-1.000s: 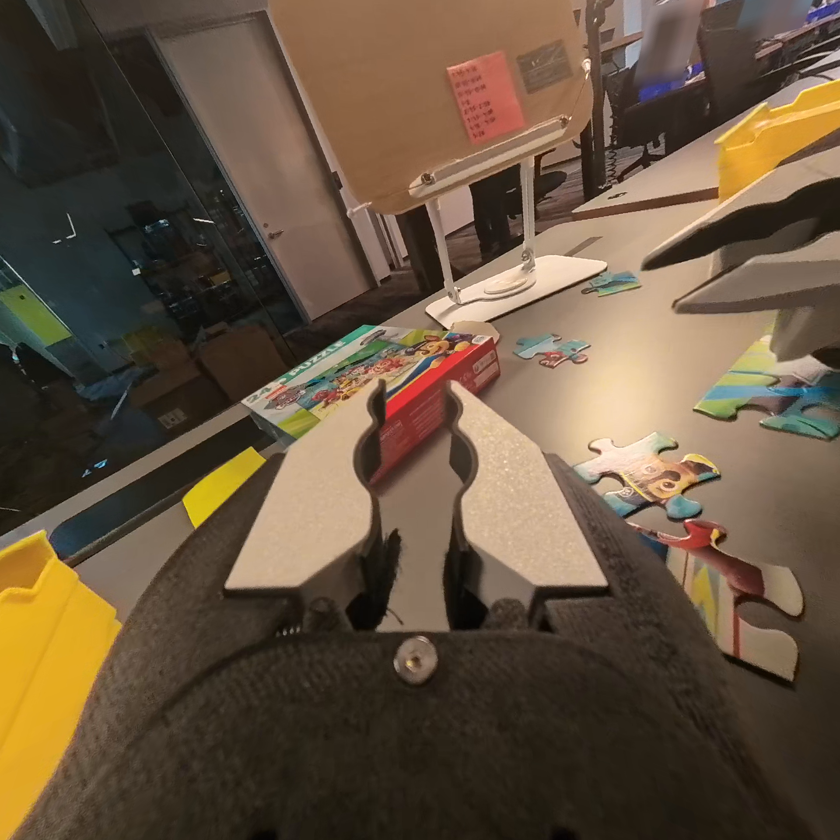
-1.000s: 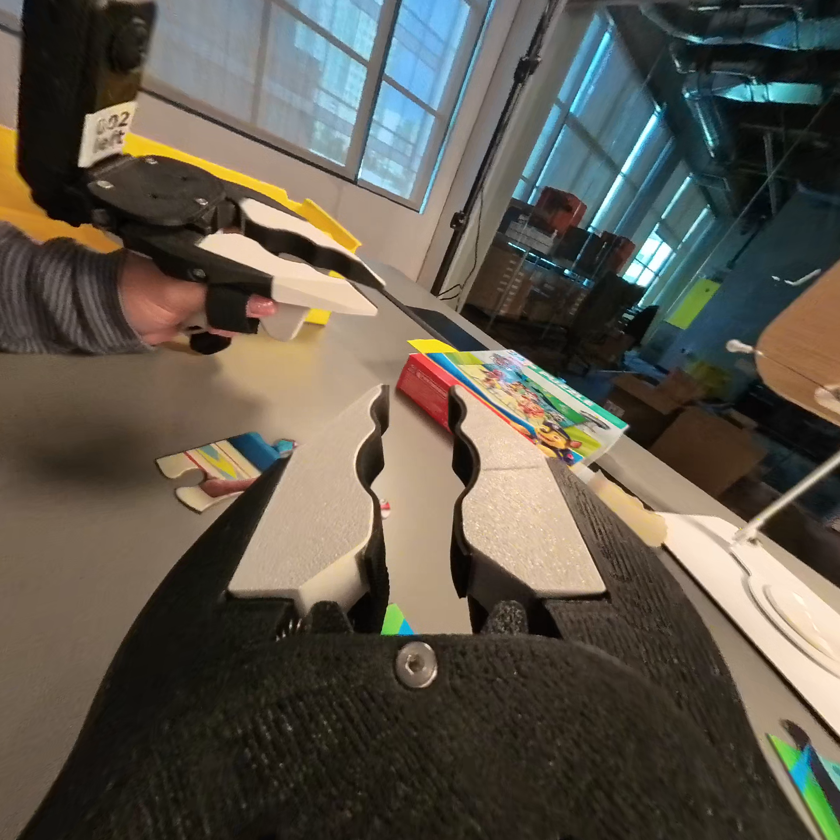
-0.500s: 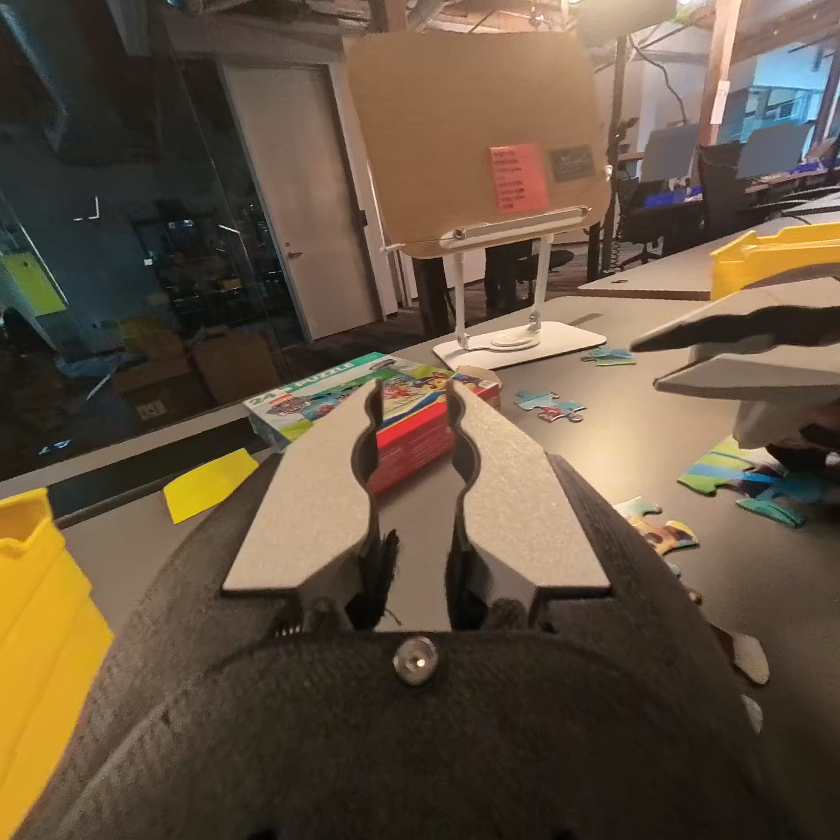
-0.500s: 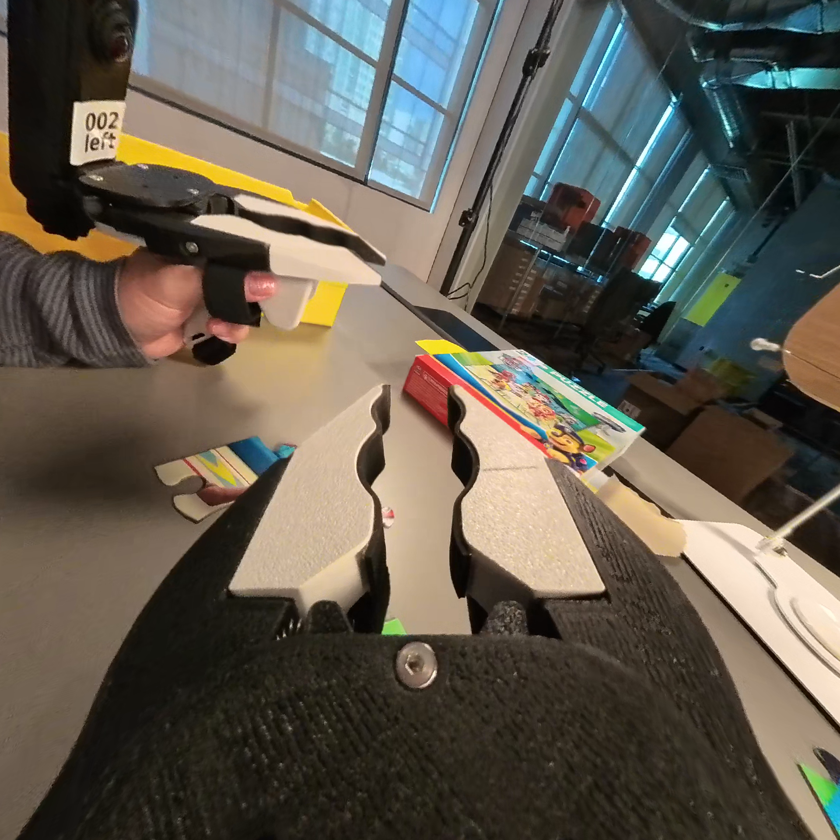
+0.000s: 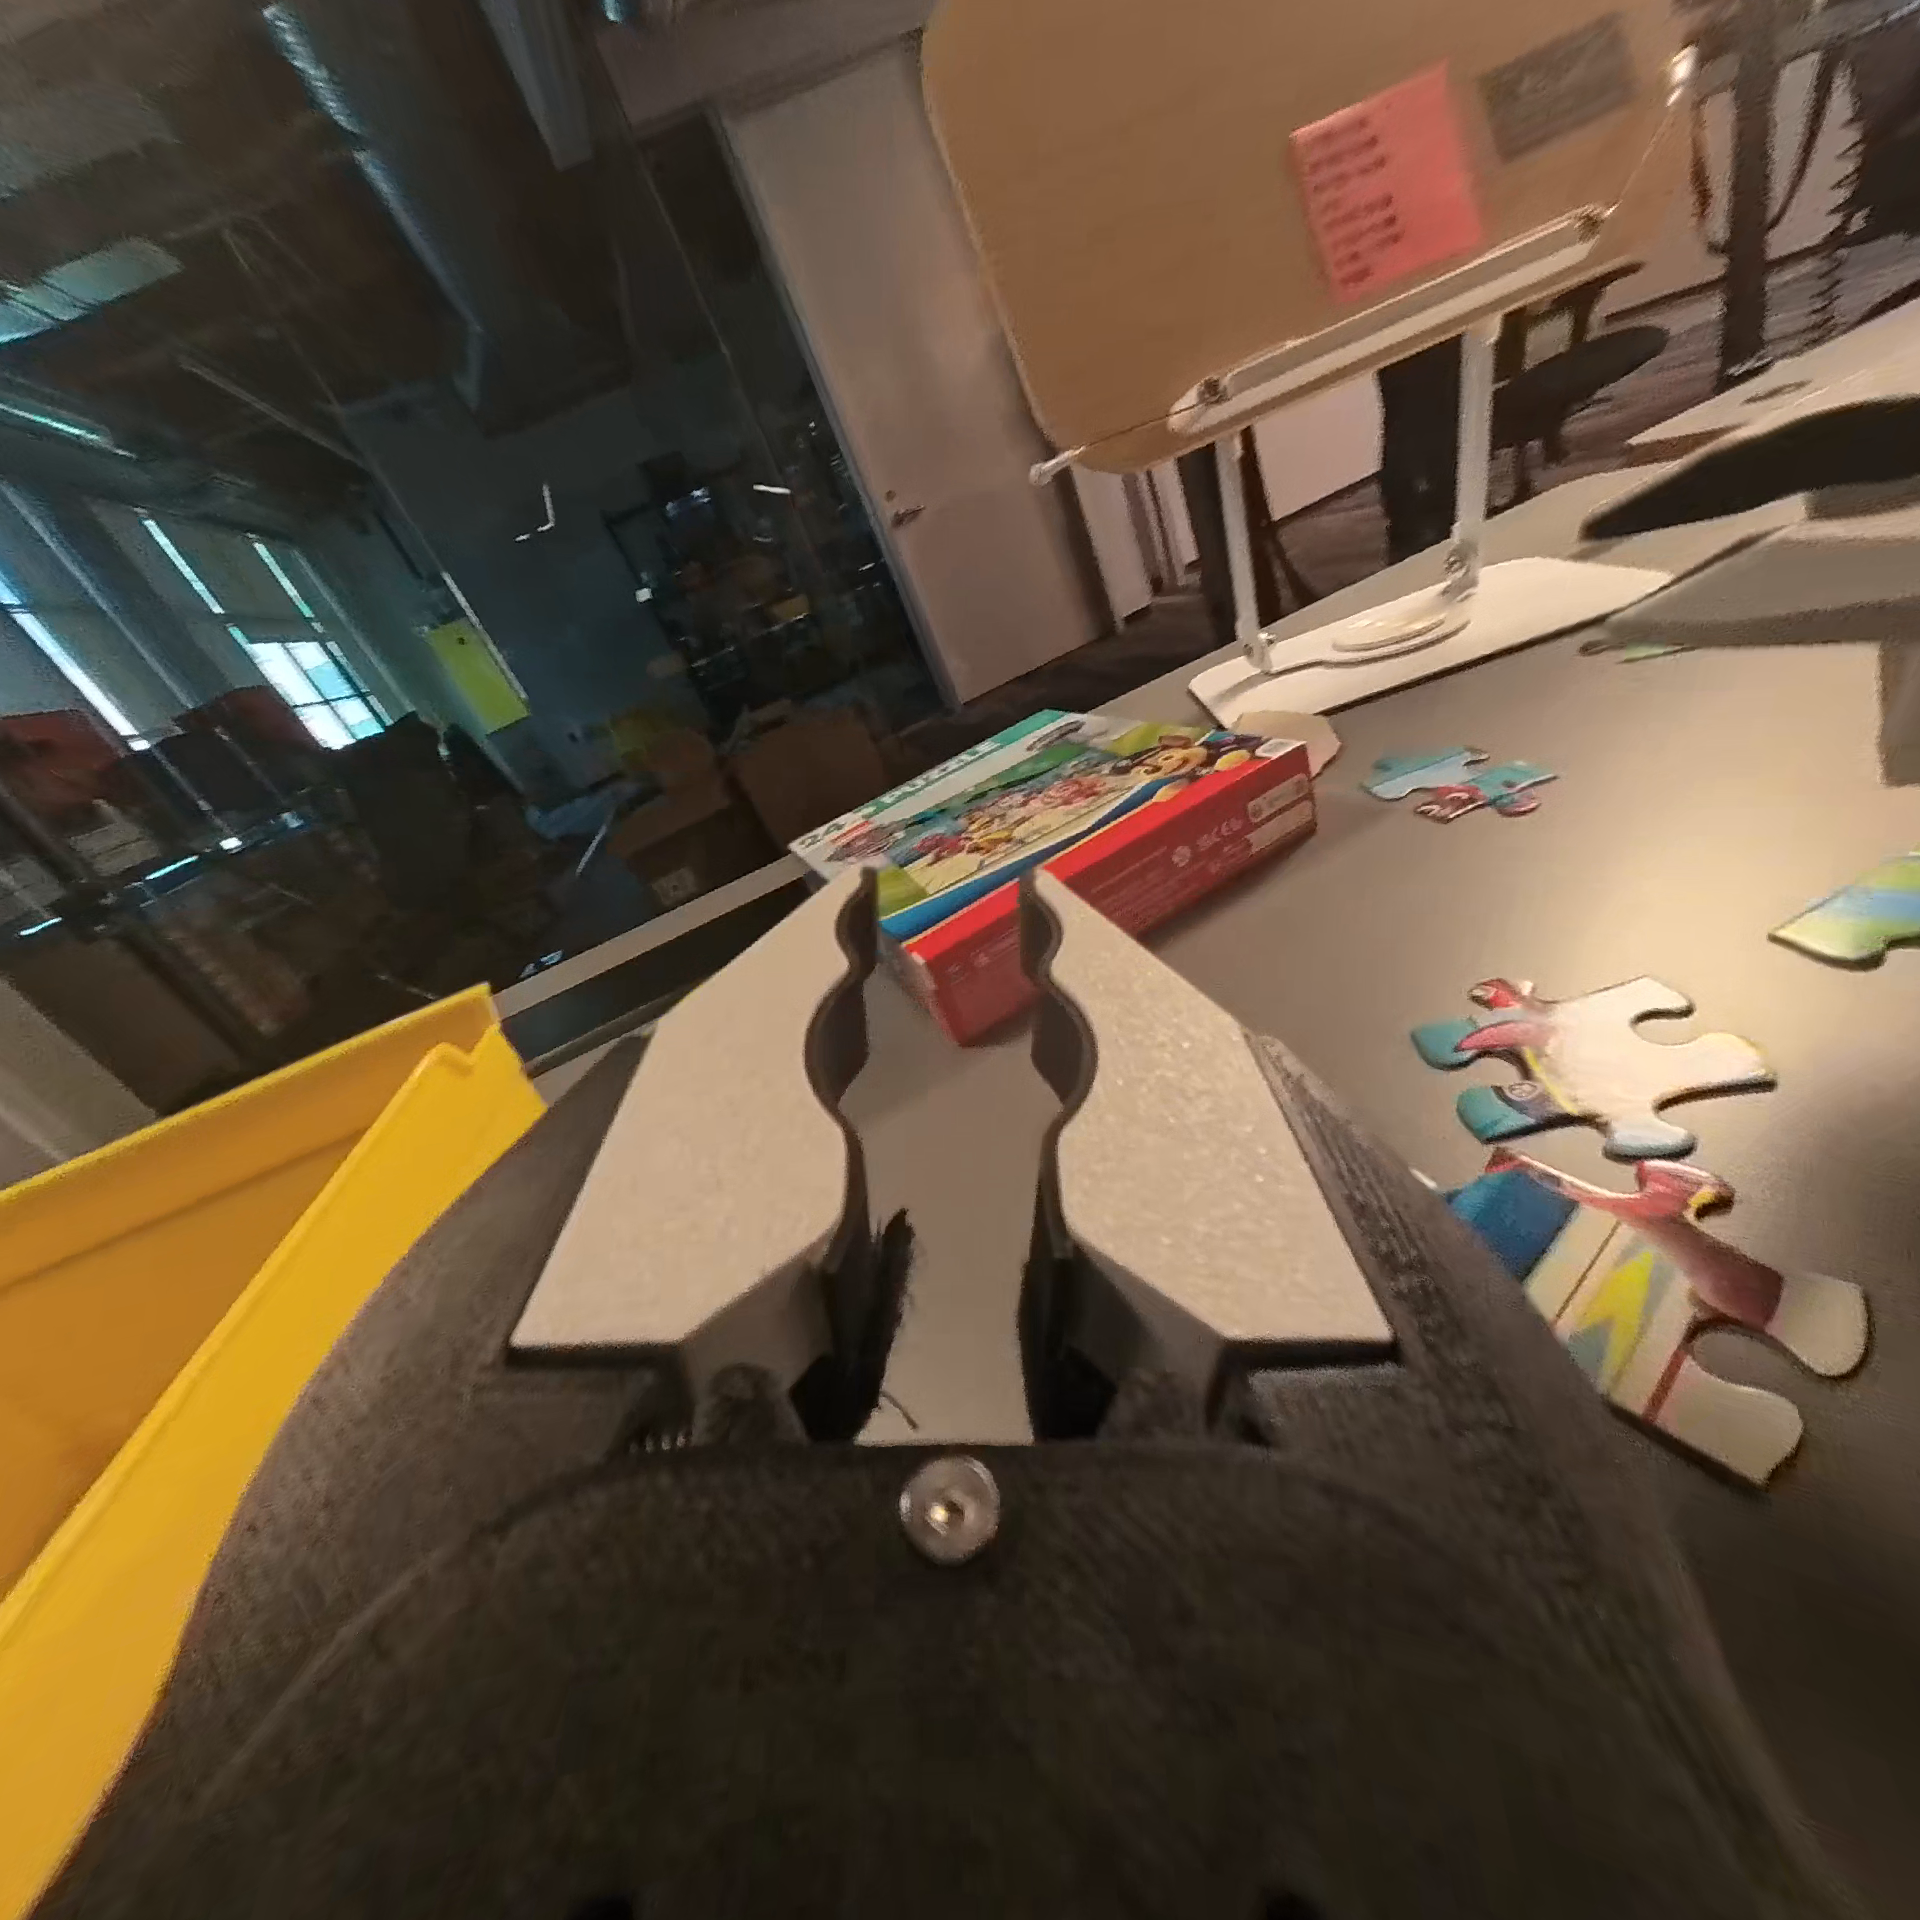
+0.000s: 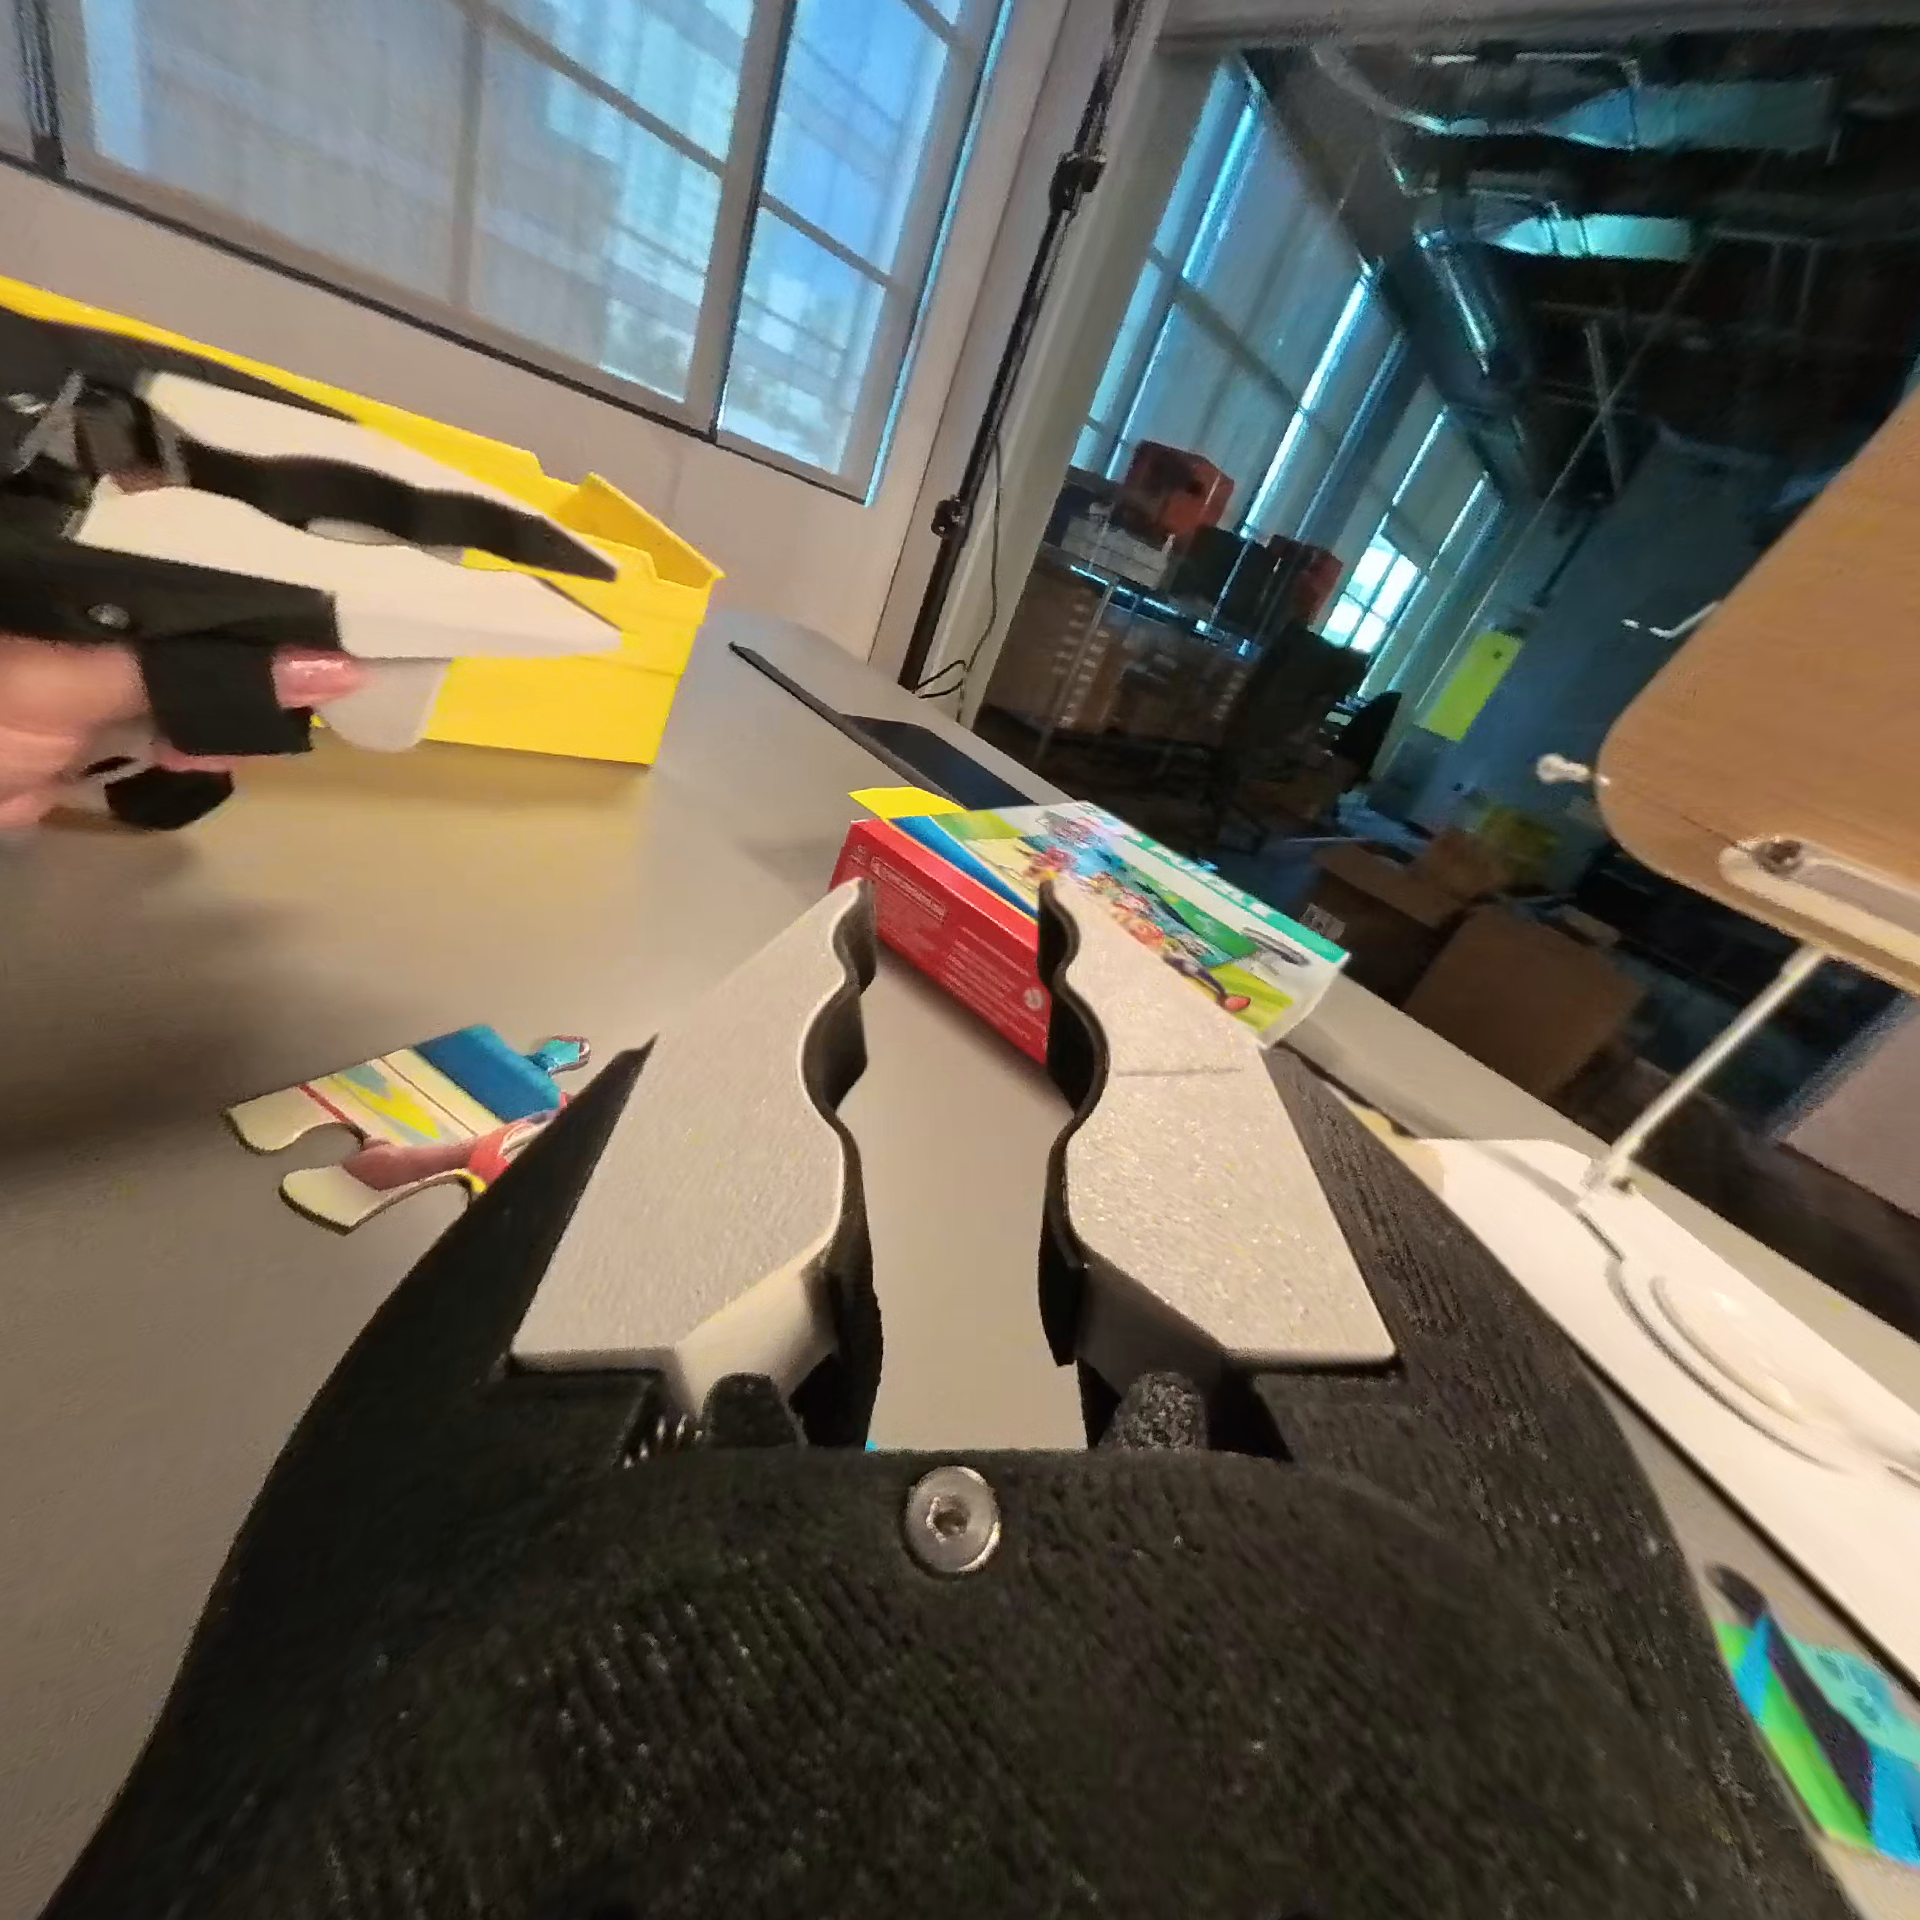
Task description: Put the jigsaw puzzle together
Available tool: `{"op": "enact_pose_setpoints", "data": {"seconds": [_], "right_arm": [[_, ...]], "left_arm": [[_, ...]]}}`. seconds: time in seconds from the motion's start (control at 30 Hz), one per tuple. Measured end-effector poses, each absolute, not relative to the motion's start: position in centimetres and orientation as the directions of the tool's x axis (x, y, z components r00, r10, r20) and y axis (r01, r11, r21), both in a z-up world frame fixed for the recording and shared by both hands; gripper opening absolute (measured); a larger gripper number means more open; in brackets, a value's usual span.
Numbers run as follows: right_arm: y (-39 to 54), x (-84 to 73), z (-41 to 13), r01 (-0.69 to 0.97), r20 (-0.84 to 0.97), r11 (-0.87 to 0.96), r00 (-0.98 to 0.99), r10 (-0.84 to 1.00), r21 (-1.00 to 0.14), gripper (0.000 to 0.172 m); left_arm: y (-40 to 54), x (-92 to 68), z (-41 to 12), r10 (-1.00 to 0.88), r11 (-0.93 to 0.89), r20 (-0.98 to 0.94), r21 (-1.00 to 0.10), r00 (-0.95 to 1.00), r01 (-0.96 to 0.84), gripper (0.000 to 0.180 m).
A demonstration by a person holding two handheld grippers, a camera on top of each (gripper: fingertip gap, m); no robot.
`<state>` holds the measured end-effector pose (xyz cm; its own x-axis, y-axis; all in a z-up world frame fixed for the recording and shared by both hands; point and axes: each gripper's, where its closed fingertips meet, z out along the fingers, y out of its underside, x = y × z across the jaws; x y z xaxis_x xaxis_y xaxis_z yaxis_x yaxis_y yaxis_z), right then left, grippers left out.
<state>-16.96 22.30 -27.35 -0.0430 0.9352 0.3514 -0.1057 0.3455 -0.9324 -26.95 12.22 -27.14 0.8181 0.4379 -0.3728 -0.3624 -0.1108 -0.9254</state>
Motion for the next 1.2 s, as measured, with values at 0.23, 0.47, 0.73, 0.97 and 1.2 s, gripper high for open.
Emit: {"op": "enact_pose_setpoints", "data": {"seconds": [0.23, 0.47, 0.73, 0.97, 1.2], "right_arm": [[22.9, -16.2, -26.6, -0.148, 0.307, 0.299, -0.029, 0.951, -0.943, 0.038], [22.2, -15.7, -25.6, -0.22, 0.249, 0.222, -0.101, 0.963, -0.95, 0.043], [22.1, -16.3, -26.0, -0.199, 0.257, 0.233, -0.105, 0.961, -0.952, 0.043], [22.0, -16.3, -26.3, -0.182, 0.272, 0.25, -0.107, 0.956, -0.951, 0.041], [21.8, -16.5, -26.6, -0.169, 0.276, 0.255, -0.122, 0.953, -0.952, 0.037]], "left_arm": [[11.0, -29.1, -27.4, 0.563, -0.151, -0.338, -0.939, 0.754, -0.308, 0.024], [10.4, -30.3, -27.6, 0.594, -0.103, -0.227, -0.973, 0.772, -0.207, 0.024], [9.9, -31.0, -27.2, 0.575, 0.022, -0.061, -0.996, 0.816, -0.09, 0.024], [10.4, -30.5, -27.0, 0.529, 0.05, -0.043, -0.995, 0.848, -0.082, 0.023], [11.3, -29.8, -27.4, 0.507, -0.008, -0.119, -0.991, 0.854, -0.133, 0.021]]}}
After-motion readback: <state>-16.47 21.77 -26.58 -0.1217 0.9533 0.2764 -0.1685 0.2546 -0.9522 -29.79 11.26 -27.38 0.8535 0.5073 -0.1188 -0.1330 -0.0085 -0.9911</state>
